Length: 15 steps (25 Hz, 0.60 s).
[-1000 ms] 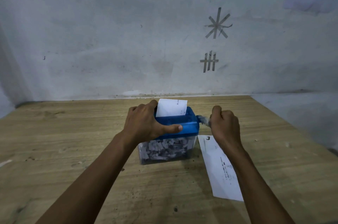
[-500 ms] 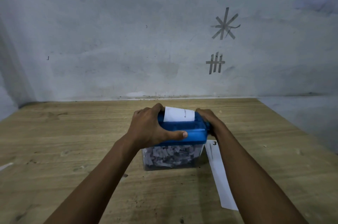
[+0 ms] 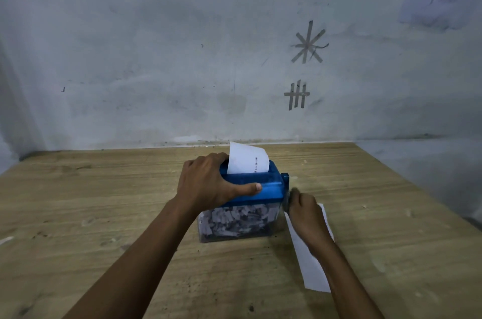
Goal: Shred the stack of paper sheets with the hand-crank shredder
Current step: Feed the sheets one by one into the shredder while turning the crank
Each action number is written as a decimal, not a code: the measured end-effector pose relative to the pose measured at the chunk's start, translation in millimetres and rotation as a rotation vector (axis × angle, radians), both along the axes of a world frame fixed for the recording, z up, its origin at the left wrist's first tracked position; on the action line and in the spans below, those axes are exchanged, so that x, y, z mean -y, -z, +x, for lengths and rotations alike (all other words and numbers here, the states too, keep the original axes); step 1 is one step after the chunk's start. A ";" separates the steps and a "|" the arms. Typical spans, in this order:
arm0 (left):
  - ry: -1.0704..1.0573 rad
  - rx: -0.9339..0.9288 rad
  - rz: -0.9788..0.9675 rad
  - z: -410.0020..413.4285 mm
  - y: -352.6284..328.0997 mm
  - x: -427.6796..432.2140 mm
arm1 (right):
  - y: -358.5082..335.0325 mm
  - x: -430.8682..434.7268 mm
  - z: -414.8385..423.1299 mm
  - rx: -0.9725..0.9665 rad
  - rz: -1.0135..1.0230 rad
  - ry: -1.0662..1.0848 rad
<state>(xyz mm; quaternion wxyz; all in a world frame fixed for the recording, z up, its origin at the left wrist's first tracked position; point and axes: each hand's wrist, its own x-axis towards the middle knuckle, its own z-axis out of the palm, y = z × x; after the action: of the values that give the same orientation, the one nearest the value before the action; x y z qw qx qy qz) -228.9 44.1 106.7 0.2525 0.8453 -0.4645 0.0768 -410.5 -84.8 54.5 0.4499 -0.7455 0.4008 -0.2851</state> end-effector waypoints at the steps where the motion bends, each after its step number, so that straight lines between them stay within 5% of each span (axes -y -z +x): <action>1: 0.007 0.001 0.003 0.4 0.1 0.7 | -2.1 -8.4 -14.5 0.015 -0.058 -0.038; 5: 0.027 0.027 0.019 2.8 -2.0 -0.4 | -18.0 -12.9 -47.1 0.224 -0.042 -0.210; 10: 0.072 0.042 0.032 3.7 -2.0 -0.8 | -37.2 -8.5 -30.2 0.482 -0.055 -0.100; 15: 0.112 -0.023 0.014 8.9 -0.8 -1.4 | -79.2 19.9 14.2 0.479 -0.027 -0.052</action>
<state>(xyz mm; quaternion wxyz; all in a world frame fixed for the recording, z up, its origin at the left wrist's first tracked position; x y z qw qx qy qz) -220.1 45.5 107.4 0.2557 0.8207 -0.5086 0.0494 -396.4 -104.7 133.7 0.5293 -0.6725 0.2598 -0.4473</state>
